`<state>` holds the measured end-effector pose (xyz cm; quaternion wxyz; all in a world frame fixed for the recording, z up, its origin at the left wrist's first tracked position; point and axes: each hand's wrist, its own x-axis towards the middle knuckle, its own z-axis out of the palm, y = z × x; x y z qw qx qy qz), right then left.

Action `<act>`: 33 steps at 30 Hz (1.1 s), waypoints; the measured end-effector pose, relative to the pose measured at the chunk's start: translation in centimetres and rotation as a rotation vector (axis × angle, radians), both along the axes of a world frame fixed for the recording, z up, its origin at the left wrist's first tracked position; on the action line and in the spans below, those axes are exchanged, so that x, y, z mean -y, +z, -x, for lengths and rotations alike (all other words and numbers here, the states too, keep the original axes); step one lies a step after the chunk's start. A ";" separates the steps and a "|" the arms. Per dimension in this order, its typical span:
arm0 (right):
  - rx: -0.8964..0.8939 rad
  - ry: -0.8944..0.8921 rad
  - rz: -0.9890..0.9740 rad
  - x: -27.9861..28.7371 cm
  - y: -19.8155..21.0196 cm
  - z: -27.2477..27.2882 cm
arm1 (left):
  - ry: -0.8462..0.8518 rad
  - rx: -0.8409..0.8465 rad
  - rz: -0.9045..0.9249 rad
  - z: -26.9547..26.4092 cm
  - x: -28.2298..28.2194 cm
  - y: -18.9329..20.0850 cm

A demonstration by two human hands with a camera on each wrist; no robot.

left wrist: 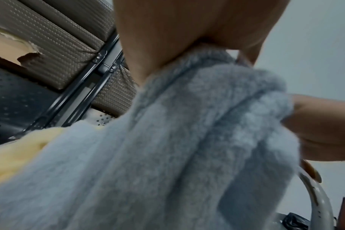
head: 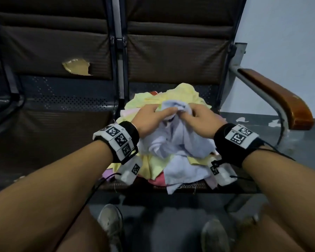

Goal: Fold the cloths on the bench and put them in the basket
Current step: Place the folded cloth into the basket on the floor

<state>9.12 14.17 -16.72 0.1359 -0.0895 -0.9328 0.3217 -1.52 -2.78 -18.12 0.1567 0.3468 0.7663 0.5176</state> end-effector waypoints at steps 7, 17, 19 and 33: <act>-0.232 -0.448 0.159 -5.6 -1.2 -0.7 | -0.076 -0.458 0.464 1.2 0.2 -1.8; 0.025 -0.115 -0.125 -2.3 -1.7 0.8 | -0.027 -0.377 0.109 0.1 -0.9 -0.6; -0.002 0.051 -0.224 -1.1 -1.3 1.4 | -0.015 -0.352 0.068 -0.1 -1.3 -0.4; -0.096 -0.198 -0.305 -3.7 0.0 0.1 | 0.187 0.605 -0.094 0.6 0.3 1.2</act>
